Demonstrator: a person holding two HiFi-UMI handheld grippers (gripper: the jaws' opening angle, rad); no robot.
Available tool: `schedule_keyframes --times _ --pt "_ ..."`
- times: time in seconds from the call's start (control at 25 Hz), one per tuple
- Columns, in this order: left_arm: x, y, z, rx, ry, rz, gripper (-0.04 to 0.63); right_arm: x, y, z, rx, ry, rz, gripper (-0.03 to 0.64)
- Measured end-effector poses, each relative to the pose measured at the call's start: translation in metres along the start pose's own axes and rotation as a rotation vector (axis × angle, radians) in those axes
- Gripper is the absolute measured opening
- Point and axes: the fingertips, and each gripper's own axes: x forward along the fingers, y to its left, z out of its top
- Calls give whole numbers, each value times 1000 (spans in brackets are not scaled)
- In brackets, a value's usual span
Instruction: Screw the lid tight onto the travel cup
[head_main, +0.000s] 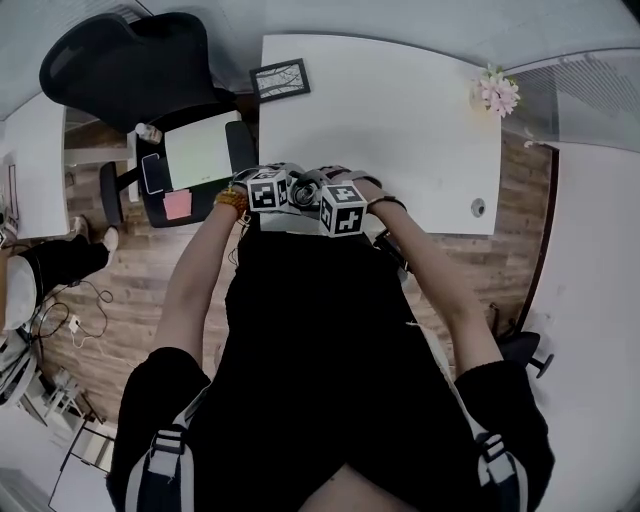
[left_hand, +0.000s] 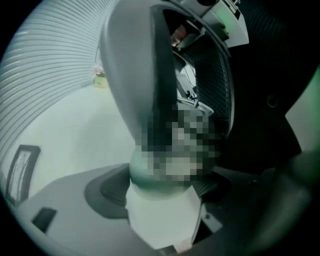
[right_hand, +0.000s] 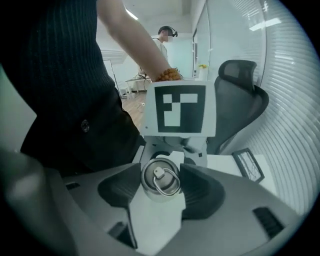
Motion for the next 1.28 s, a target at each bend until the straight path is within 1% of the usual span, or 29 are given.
schedule_keyframes --times 0.04,0.08,0.12,0.16,0.2,0.28,0.36,0.44,0.48,0.52,0.56,0.64,0.72,0.8,0.92,1.0,1.08,1.12,1.16,1.24,1.28 --pt "0 -1 0 15 12 -15 387 0 0 0 0 2 3 247" --pt "0 -1 1 15 9 -15 387 -1 -1 0 12 -2 -3 249" --pt "0 0 1 2 -7 4 387 -3 -1 0 34 -10 -16 252" --pt "-1 2 1 -22 -32 42 408 -5 -2 -2 63 -19 -34 256" --pt "-3 4 -1 -56 -61 93 431 -9 -2 -3 96 -29 -54 262" --pt "-9 7 -4 -147 -127 204 431 -15 -4 -5 168 -53 -94 279" --pt "-12 10 -5 -243 -203 294 431 -17 -4 -6 239 -77 -116 279" --pt "-10 11 -2 -319 -265 359 430 -15 -4 -6 275 -90 -137 281" --pt "-9 11 -1 -351 -282 381 428 -13 -5 -6 279 -90 -153 279" --pt "-8 10 1 -376 -289 398 413 -11 -7 -7 276 -85 -164 251" --pt "-7 10 2 -390 -288 409 374 -10 -8 -8 269 -77 -166 250" --pt "-7 9 3 -387 -272 409 374 -9 -8 -9 248 -68 -143 249" --pt "-7 7 2 -355 -234 372 374 -9 -7 -8 192 -61 -110 247" --pt "-6 6 1 -294 -181 301 374 -6 -4 -7 85 -35 -71 247" --pt "-5 3 -3 -163 -82 162 376 -2 -1 -3 -72 13 3 247" --pt "-5 0 -3 -86 -16 82 377 -2 0 -2 -110 26 41 247" --pt "-4 0 -1 -49 14 39 380 -3 -1 -3 -93 24 48 249" --pt "-3 0 -1 -54 11 39 382 -4 -2 -3 -71 17 37 250" --pt "-4 0 -3 -77 -3 57 383 -4 -3 -3 -41 4 15 252" --pt "-10 4 -9 -166 -55 146 435 -8 -8 1 50 -47 -53 288" --pt "-14 6 -10 -215 -90 202 440 -12 -12 2 107 -79 -92 293"
